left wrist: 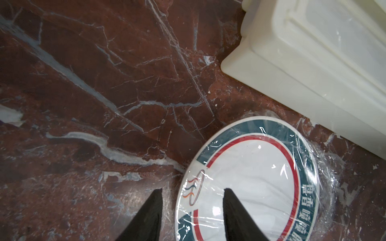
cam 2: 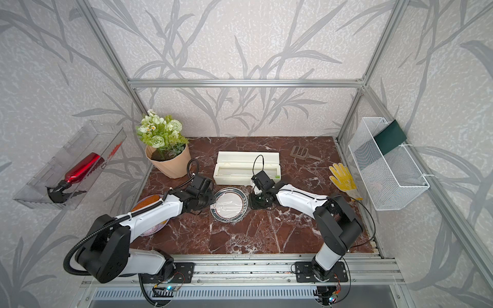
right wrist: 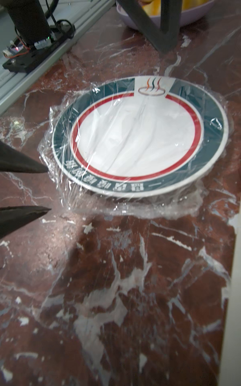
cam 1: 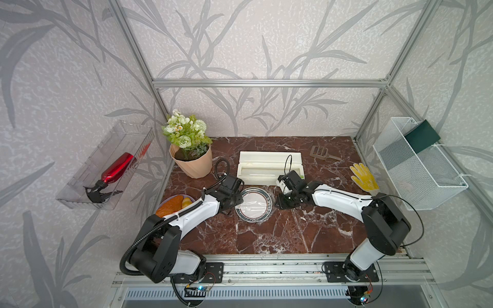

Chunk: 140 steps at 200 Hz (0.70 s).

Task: Wrap the plate with plastic wrap
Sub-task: Cover the plate with plastic wrap.

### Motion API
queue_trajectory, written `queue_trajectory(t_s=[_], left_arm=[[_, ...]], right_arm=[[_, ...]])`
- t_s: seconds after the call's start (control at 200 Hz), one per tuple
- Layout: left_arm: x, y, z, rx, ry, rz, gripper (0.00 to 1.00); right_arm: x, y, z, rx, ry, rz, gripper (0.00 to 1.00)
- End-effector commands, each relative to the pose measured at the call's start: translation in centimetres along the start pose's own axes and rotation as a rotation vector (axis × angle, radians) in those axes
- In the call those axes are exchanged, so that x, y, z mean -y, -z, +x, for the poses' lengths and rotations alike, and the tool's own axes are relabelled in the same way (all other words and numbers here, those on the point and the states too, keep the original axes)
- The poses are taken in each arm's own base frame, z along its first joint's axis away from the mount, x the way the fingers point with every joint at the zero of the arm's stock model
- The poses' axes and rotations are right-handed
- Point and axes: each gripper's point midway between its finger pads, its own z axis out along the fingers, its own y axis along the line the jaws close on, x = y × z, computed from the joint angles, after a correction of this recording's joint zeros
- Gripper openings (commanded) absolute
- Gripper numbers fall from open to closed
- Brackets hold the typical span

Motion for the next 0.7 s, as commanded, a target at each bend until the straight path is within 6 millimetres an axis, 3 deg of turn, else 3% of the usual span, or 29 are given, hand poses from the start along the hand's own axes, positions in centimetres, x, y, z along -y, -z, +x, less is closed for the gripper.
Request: queue_trajectory(t_s=[0.0, 0.375, 0.695], left_arm=[[0.0, 0.0, -1.5, 0.044, 0.013, -0.028, 0.48], [-1.0, -2.9, -0.3, -0.018, 0.032, -0.082, 0.46], [-1.3, -5.1, 1.2, -0.073, 0.045, -0.09, 0.43]], right_arm=[[-1.0, -1.0, -0.5, -0.003, -0.065, -0.034, 0.29], [0.6, -3.9, -0.6, -0.032, -0.121, 0.01, 0.29], [-0.2, -5.4, -1.3, -0.015, -0.19, -0.151, 0.3]])
